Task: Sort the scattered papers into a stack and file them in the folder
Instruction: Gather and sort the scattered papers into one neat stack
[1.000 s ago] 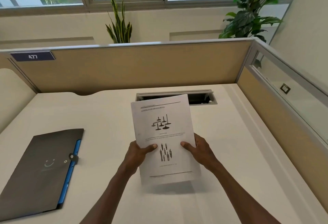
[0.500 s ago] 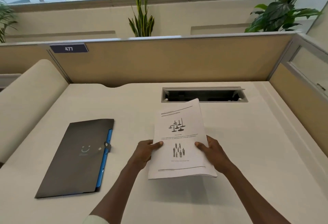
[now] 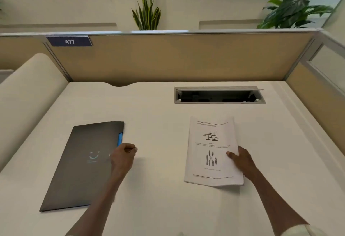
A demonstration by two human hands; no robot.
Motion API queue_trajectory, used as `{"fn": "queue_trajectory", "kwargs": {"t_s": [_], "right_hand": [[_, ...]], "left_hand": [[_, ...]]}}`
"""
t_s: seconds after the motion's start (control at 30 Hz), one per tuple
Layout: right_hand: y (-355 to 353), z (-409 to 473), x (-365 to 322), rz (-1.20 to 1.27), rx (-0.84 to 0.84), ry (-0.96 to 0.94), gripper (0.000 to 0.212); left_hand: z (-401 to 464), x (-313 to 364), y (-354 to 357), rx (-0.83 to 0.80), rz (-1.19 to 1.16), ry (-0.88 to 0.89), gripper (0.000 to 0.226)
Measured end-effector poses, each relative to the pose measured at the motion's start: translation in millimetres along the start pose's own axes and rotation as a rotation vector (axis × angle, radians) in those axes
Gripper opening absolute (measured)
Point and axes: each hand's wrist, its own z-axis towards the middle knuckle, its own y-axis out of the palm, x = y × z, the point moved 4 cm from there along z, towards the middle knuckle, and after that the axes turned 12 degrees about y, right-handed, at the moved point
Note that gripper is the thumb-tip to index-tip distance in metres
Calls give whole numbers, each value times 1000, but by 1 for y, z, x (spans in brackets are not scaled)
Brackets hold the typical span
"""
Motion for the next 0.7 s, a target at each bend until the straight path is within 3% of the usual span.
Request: {"fn": "queue_trajectory", "kwargs": {"t_s": [0.3,0.5,0.63,0.7], "right_hand": [[-10,8,2,-354,192,81,50],[-11,10,2,-451,243,121,60],[-13,0,-11,-437,402,138,68],[-6,-10,-24,-405,479,67,69]], "left_hand": [[-9,8,34,-92,55,151,7],[-3,8,14,69,135,224,19],[5,10,-12,176,327,286,33],[6,5,-23,188,404,225,40]]}}
